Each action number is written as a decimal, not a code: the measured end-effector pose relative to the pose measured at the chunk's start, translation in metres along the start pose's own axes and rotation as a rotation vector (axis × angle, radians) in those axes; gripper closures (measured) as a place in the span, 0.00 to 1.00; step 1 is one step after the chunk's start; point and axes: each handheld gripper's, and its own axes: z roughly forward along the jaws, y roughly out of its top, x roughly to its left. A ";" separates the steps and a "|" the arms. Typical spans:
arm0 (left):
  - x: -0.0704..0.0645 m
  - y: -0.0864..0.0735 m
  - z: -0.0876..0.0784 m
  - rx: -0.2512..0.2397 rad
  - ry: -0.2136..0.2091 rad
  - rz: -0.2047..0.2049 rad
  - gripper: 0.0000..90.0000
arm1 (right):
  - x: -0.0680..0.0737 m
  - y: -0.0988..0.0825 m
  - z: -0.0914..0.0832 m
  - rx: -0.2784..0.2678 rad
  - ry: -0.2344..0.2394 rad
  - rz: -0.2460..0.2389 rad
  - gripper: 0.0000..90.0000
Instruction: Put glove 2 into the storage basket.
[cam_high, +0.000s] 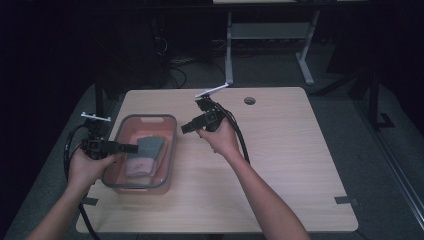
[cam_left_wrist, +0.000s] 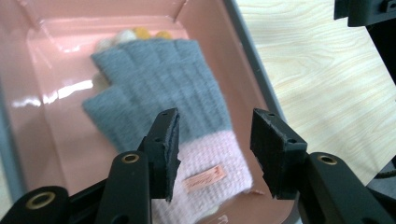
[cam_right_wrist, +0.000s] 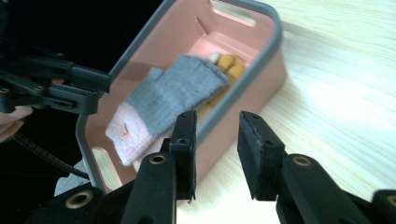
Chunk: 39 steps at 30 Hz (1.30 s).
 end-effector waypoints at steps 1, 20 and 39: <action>-0.001 0.001 0.001 -0.002 -0.004 0.003 0.58 | -0.003 -0.002 -0.003 -0.003 -0.006 0.003 0.74; -0.035 0.017 0.015 -0.033 -0.103 0.064 0.48 | -0.029 -0.020 -0.042 -0.064 -0.025 0.056 0.63; -0.072 0.031 0.041 -0.026 -0.173 0.142 0.40 | -0.054 -0.038 -0.074 -0.110 -0.039 0.108 0.55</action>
